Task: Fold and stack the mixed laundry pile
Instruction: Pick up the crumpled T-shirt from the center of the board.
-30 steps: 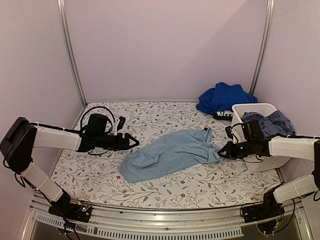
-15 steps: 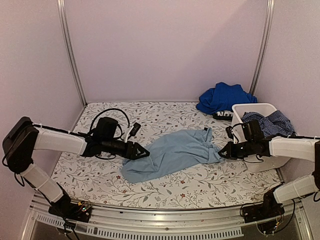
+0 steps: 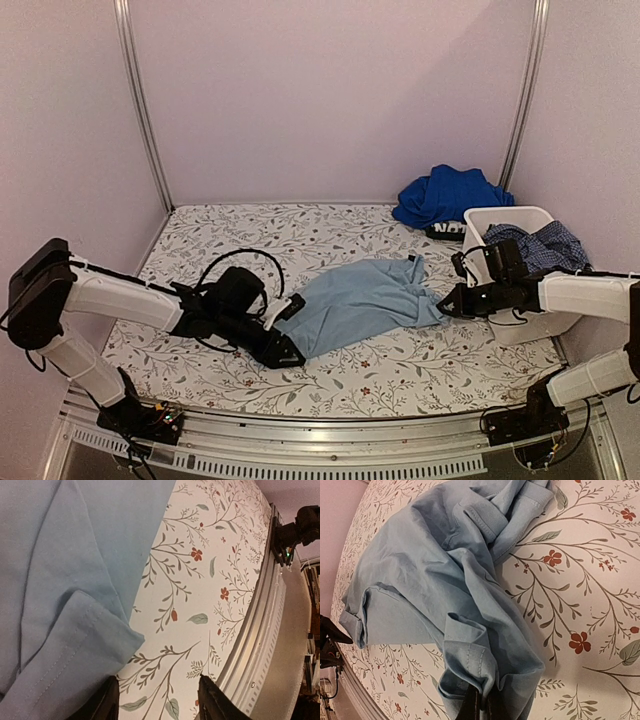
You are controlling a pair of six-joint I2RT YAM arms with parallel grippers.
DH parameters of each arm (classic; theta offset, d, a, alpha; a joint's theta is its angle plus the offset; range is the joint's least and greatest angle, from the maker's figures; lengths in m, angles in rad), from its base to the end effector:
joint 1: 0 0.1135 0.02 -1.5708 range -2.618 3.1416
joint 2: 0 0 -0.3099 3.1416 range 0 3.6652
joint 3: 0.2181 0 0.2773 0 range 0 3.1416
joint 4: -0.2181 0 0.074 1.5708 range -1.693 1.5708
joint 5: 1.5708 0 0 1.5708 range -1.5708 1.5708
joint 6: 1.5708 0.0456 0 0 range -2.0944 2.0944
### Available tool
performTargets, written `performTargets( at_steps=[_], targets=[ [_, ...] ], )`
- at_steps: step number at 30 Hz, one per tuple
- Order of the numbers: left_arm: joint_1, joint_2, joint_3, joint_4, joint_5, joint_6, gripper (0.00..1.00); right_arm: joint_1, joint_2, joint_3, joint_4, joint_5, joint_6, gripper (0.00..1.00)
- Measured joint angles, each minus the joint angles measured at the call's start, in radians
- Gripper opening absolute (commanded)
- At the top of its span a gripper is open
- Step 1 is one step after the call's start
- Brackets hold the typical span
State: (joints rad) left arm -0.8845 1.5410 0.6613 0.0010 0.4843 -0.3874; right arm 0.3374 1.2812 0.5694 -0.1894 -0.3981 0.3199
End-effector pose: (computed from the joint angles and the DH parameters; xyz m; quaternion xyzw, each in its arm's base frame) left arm 0.1753 -0.2475 0.1649 0.3035 0.8652 -0.3771 0.1309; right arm 0.2279 0.0987 0.1881 -0.0731 0.9252 0.2807 0.2446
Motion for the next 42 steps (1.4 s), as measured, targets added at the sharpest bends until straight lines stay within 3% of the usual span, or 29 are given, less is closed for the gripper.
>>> performTargets(
  at_steps=[7, 13, 31, 37, 42],
  targets=[
    [0.002, -0.129, 0.071, -0.126, -0.262, -0.004, 0.55, 0.000, 0.000, 0.013, -0.009, -0.002, -0.009, 0.00],
    [-0.013, 0.037, 0.294, -0.224, -0.406, -0.014, 0.54, 0.000, -0.003, 0.016, -0.014, -0.005, -0.018, 0.00],
    [-0.178, 0.333, 0.535, -0.555, -0.622, -0.175, 0.47, 0.000, -0.034, 0.028, -0.029, -0.005, -0.028, 0.00],
    [-0.179, 0.333, 0.535, -0.617, -0.668, -0.222, 0.33, 0.000, -0.034, 0.028, -0.029, -0.005, -0.029, 0.00],
    [-0.179, 0.333, 0.535, -0.635, -0.684, -0.245, 0.13, 0.000, -0.034, 0.028, -0.029, -0.005, -0.029, 0.00]
  ],
)
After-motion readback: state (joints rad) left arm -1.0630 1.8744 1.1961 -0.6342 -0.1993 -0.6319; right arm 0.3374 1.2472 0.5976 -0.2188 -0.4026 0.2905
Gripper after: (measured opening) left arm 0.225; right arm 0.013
